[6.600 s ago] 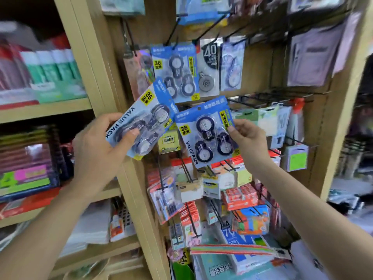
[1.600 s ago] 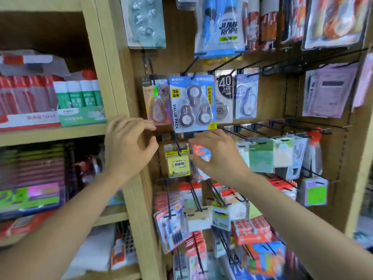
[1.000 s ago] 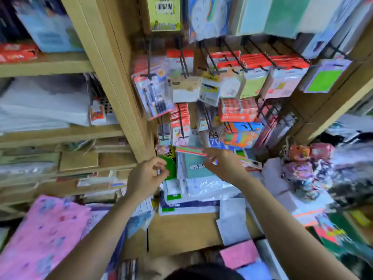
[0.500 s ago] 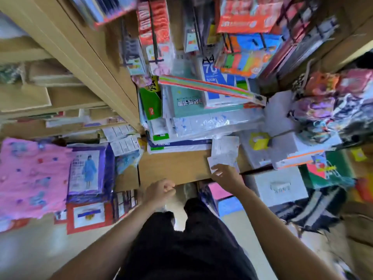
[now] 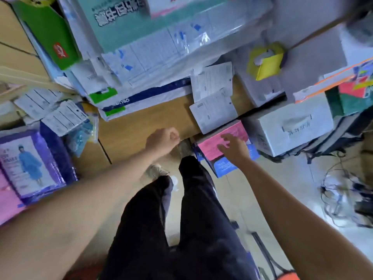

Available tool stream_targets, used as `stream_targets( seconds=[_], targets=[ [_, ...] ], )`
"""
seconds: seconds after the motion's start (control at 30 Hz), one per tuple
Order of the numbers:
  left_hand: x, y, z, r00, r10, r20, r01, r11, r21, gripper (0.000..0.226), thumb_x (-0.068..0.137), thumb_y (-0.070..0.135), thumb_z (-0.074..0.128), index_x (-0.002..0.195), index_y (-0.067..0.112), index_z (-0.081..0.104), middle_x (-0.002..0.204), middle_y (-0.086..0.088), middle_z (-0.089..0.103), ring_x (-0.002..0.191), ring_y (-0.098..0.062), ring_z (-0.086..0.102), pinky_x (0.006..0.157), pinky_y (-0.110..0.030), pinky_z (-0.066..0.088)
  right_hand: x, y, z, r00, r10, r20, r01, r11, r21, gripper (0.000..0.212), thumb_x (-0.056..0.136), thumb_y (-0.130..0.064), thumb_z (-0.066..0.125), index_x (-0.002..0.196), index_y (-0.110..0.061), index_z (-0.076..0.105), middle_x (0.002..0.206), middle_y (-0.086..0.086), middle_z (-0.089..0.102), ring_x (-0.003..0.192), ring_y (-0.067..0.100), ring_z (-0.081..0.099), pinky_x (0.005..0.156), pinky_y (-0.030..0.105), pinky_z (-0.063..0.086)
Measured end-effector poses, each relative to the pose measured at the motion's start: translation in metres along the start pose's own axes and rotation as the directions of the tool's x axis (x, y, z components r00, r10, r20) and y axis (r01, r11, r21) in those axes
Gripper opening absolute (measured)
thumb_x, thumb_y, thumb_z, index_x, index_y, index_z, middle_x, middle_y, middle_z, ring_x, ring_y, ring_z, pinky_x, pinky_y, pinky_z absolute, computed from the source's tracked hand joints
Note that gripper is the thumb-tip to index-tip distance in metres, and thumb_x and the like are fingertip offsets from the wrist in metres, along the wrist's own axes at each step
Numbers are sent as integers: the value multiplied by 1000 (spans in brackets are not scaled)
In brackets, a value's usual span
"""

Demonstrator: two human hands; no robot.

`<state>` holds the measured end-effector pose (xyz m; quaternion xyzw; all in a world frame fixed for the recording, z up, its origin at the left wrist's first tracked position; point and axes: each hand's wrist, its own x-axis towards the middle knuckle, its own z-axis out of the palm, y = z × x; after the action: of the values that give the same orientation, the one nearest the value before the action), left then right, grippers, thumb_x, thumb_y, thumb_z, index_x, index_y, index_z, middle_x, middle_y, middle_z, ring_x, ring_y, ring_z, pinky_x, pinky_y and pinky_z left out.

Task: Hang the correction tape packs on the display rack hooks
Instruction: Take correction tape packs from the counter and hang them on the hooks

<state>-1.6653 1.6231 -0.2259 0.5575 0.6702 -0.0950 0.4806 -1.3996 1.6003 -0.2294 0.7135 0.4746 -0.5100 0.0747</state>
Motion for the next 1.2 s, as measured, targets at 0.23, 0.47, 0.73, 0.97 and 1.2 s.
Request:
stream_targets(
  seconds=[0.23, 0.47, 0.73, 0.97, 1.2],
  targets=[
    [122, 25, 42, 981, 56, -186, -50, 998, 35, 43, 96, 37, 62, 136, 24, 54, 133, 4, 62, 119, -21, 59, 91, -36, 50, 33, 35, 21, 987, 70, -148, -14, 937, 349, 35, 88, -27, 72, 122, -19, 66, 104, -6, 71, 87, 8, 68, 82, 30, 58],
    [152, 26, 74, 961, -13, -276, -62, 963, -262, 29, 90, 21, 68, 118, 15, 65, 110, 2, 65, 101, -17, 61, 90, -36, 54, 31, 39, 32, 955, 240, -176, -5, 605, 796, 42, 84, -26, 78, 123, -21, 65, 109, 0, 73, 96, 19, 71, 79, 30, 59],
    [97, 30, 73, 935, 184, -305, -298, 872, -388, 8, 86, 10, 71, 94, 12, 72, 89, 7, 71, 78, 3, 63, 74, -23, 55, 41, 13, 31, 945, 297, -136, -6, 432, 902, 55, 81, -27, 82, 129, -18, 59, 122, 5, 67, 108, 21, 68, 88, 41, 59],
    [52, 28, 101, 828, 478, -293, -545, 810, -217, 6, 89, 14, 70, 95, 11, 73, 89, 3, 68, 73, -12, 69, 64, -37, 58, 47, -7, 34, 917, 383, -112, -5, 292, 956, 62, 79, -23, 84, 132, -13, 53, 124, 14, 64, 104, 23, 70, 83, 43, 61],
    [48, 25, 108, 680, 698, -223, -715, 699, 9, 9, 91, 20, 72, 97, 15, 77, 91, 5, 71, 71, -13, 67, 55, -35, 52, 49, 11, 35, 841, 522, -143, -71, 367, 927, 30, 85, -1, 73, 112, -4, 58, 90, 13, 69, 80, 27, 69, 67, 38, 61]
  ],
)
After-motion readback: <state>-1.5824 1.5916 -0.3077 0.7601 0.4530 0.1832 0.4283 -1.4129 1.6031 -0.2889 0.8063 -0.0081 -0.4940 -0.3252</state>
